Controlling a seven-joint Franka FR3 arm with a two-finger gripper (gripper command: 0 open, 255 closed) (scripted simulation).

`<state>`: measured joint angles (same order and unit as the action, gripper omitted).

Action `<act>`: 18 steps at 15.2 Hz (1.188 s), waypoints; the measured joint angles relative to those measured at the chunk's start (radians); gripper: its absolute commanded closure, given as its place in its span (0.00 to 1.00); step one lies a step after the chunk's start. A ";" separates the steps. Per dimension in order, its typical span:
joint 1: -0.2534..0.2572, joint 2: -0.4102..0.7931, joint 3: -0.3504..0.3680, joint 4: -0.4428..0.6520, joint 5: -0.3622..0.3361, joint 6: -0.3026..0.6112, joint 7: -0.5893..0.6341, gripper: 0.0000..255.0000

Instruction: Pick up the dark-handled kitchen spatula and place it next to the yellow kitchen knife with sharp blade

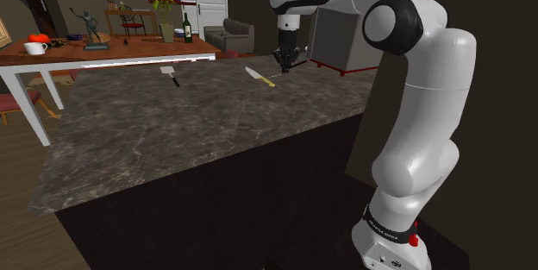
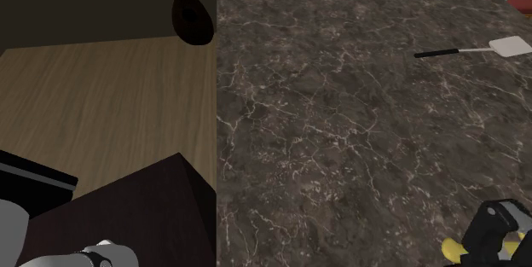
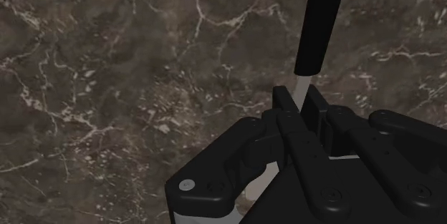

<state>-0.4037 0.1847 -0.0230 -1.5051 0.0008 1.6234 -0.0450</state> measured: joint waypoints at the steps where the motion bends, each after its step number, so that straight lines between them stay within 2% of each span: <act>1: -0.014 0.013 -0.009 0.013 0.001 0.000 -0.023 1.00; 5: -0.062 0.079 -0.039 0.118 0.005 -0.038 -0.100 1.00; 18: -0.073 0.079 -0.045 -0.053 0.006 0.132 -0.120 1.00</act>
<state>-0.4771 0.2639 -0.0683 -1.5584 0.0066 1.7557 -0.1650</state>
